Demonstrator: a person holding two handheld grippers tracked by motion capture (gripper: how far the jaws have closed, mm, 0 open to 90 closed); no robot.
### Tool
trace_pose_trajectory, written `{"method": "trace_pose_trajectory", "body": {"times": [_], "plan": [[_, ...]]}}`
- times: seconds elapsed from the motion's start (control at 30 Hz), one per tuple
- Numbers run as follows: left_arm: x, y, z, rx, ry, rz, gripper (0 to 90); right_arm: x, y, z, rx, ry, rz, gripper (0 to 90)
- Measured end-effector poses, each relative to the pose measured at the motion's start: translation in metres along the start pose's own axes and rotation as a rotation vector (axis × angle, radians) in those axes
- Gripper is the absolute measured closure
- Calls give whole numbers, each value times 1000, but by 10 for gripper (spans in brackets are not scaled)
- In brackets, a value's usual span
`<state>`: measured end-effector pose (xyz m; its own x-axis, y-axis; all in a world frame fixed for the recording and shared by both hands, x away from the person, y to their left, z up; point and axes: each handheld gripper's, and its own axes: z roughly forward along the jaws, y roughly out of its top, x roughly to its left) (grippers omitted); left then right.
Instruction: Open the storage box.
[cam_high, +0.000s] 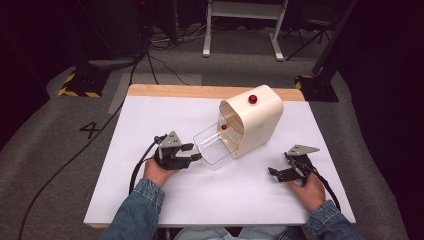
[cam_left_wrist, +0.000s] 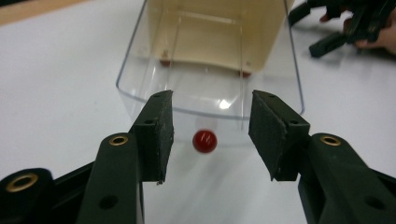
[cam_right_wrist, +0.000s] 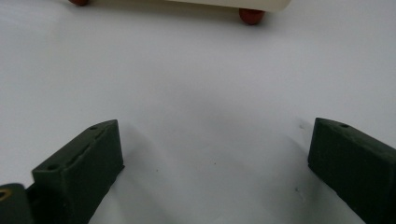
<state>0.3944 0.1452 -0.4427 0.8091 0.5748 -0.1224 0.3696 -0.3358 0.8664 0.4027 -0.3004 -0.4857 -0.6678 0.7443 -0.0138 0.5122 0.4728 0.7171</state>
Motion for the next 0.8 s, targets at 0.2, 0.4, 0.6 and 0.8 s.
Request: {"method": "trace_pose_trajectory", "body": {"times": [0.2,0.4,0.6,0.8], "plan": [[-2,23,-10,-37,-18,-14,502,0,0,0,0,0,0,32],[-3,44,-15,-68,-11,8,505,0,0,0,0,-1,-1,32],[-5,61,-9,-91,-38,12,507,0,0,0,0,-1,-1,32],[-6,75,6,-106,-57,20,502,0,0,0,0,-1,-2,32]]}}
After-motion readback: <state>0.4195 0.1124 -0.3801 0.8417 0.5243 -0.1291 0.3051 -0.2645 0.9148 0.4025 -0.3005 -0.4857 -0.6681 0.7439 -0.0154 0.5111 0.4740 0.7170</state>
